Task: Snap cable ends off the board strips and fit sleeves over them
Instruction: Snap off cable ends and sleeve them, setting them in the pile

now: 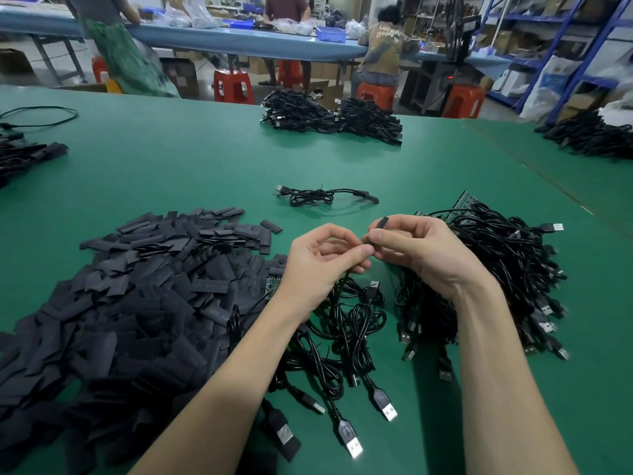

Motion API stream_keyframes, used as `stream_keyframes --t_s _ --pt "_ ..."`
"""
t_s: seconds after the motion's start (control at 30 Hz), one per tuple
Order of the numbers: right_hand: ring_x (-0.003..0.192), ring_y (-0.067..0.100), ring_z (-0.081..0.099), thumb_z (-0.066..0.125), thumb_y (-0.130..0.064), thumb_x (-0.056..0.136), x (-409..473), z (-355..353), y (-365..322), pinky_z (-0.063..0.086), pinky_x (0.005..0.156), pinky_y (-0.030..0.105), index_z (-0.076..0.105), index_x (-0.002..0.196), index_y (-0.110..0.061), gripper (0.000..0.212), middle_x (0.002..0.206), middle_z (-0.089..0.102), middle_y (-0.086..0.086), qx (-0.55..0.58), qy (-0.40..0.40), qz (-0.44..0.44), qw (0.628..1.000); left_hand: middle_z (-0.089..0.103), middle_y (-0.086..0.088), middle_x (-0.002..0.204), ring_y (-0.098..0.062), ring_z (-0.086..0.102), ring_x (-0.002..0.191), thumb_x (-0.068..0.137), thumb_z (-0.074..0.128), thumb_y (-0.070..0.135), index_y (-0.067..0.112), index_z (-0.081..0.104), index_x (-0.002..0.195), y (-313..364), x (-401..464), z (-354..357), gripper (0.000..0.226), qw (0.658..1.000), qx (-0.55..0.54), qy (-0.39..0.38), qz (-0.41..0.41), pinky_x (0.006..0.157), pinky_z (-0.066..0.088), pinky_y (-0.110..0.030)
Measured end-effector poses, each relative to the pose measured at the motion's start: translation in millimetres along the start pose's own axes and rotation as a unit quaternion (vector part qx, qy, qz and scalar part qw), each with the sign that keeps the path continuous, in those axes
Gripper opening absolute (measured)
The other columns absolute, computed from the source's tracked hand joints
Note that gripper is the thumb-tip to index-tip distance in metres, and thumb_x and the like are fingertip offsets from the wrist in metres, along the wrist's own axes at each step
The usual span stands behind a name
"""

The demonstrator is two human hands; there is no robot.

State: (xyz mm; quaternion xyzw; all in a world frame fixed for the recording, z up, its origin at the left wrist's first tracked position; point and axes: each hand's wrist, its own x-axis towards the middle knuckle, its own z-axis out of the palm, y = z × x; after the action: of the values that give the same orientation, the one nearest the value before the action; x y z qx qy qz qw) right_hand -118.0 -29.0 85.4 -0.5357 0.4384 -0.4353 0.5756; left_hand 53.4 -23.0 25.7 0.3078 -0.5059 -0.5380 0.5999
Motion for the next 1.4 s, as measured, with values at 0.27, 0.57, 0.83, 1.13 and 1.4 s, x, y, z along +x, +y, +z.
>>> stream_keyframes --t_s 0.27,0.57,0.83,1.13,1.4 --pt "0.080 0.020 0.072 0.078 -0.006 0.085 8 12 5 0.059 0.076 0.027 0.075 0.111 -0.015 0.027 0.091 0.076 0.022 0.018 0.054 -0.093 0.994 0.074 -0.011 0.076 -0.018 0.072 0.070 0.083 0.076 -0.003 0.009 0.072 0.087 -2 4 -2 0.013 0.999 -0.040 0.033 -0.012 0.067 0.057 -0.023" --pt "0.075 0.019 0.073 0.079 -0.006 0.083 12 16 10 0.059 0.074 0.024 0.076 0.111 -0.013 0.029 0.091 0.076 0.022 -0.003 0.070 -0.083 0.994 0.075 -0.010 0.075 -0.020 0.073 0.068 0.082 0.078 -0.002 0.005 0.073 0.086 -4 3 -4 0.010 0.998 -0.016 0.059 -0.003 0.066 0.057 -0.023" --pt "0.070 0.019 0.073 0.078 -0.004 0.085 13 17 9 0.058 0.072 0.022 0.077 0.108 -0.014 0.025 0.089 0.076 0.021 -0.028 0.072 -0.087 0.993 0.075 -0.011 0.074 -0.020 0.074 0.069 0.082 0.078 -0.002 0.003 0.072 0.087 -3 3 -5 0.009 0.998 -0.005 0.058 0.004 0.066 0.057 -0.023" --pt "0.069 0.017 0.070 0.077 -0.008 0.087 16 16 6 0.060 0.074 0.025 0.077 0.111 -0.014 0.025 0.083 0.078 0.012 -0.095 0.077 -0.097 0.988 0.075 -0.010 0.074 -0.020 0.074 0.069 0.082 0.076 -0.005 0.007 0.073 0.084 0 2 -3 0.012 0.999 -0.003 0.045 0.008 0.067 0.057 -0.023" --pt "0.078 0.022 0.070 0.075 -0.001 0.087 12 10 -6 0.062 0.080 0.033 0.074 0.112 -0.009 0.026 0.092 0.076 0.022 0.036 0.172 -0.176 0.969 0.072 0.005 0.109 -0.007 0.072 0.093 0.075 0.084 0.031 0.030 0.062 0.112 12 9 -5 0.042 0.991 0.120 -0.036 -0.052 0.077 0.054 -0.017"
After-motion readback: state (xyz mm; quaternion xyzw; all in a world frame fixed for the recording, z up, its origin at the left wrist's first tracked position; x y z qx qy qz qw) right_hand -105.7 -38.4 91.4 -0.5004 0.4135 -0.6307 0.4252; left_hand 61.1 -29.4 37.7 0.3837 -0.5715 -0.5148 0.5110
